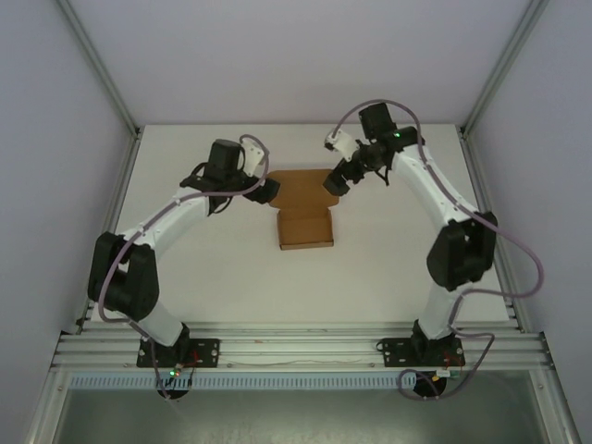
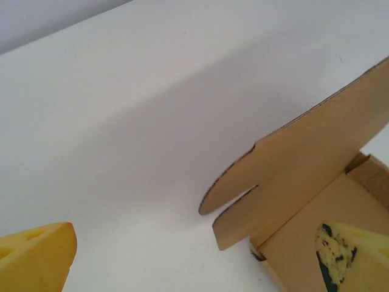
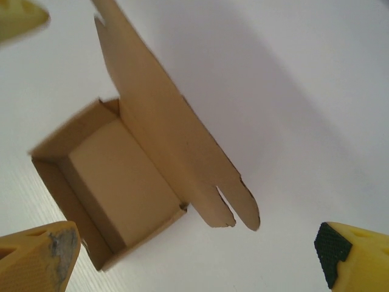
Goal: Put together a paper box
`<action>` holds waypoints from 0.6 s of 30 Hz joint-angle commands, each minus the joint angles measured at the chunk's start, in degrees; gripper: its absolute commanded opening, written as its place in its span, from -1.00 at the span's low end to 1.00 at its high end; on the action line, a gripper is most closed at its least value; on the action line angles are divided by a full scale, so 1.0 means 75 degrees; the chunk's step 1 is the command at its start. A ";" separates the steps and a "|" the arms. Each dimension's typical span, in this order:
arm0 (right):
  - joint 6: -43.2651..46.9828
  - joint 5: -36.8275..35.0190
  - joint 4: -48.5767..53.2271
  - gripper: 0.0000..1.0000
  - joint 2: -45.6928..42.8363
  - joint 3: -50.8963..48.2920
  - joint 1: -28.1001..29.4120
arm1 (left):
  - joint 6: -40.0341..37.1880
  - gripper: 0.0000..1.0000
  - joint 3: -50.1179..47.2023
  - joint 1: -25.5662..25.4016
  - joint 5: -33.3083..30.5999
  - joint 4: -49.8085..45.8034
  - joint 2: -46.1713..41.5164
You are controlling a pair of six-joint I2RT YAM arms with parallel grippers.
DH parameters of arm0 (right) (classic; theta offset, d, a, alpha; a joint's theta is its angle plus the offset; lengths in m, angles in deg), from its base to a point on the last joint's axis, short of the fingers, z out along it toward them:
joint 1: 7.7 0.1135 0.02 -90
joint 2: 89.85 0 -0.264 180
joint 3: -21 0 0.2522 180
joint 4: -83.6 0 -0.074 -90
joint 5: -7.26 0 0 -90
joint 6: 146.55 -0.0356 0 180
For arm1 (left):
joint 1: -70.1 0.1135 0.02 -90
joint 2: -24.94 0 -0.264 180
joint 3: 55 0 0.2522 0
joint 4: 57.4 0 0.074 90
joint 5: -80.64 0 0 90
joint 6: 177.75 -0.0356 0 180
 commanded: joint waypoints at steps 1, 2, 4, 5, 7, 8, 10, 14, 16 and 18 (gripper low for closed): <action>0.1274 0.0011 0.1844 0.99 0.0860 0.1041 -0.0048 | -0.1889 1.00 0.0579 0.0102 0.0946 -0.0843 0.0388; 0.1374 -0.0022 0.2083 0.99 0.1139 0.1399 -0.0050 | -0.2009 1.00 0.0741 0.0089 0.0694 -0.0948 0.0572; 0.1561 -0.0207 0.2552 0.99 0.1683 0.2132 -0.0048 | -0.2347 1.00 0.1284 0.0137 0.0521 -0.1538 0.1003; 0.1649 -0.0286 0.2774 0.96 0.1944 0.2466 -0.0047 | -0.2605 1.00 0.1497 0.0132 0.0614 -0.1827 0.1185; 0.1788 -0.0335 0.3369 0.81 0.2517 0.3264 -0.0051 | -0.3020 1.00 0.1970 0.0145 0.0821 -0.2349 0.1561; 0.1819 -0.0314 0.3697 0.70 0.2797 0.3663 -0.0047 | -0.3128 1.00 0.2181 0.0139 0.0859 -0.2541 0.1737; 0.1945 -0.0194 0.4448 0.42 0.3339 0.4473 -0.0047 | -0.3303 0.98 0.2634 0.0132 0.1007 -0.2974 0.2112; 0.2171 -0.0057 0.4981 0.09 0.3756 0.4940 -0.0047 | -0.3566 0.63 0.3503 0.0139 0.1265 -0.3860 0.2865; 0.2137 -0.0080 0.4836 -0.27 0.3747 0.4813 -0.0037 | -0.3620 0.23 0.3925 0.0139 0.1429 -0.4254 0.3138; 0.2176 -0.0013 0.4839 -0.52 0.3753 0.4774 -0.0036 | -0.3597 -0.20 0.4100 0.0138 0.1563 -0.4340 0.3224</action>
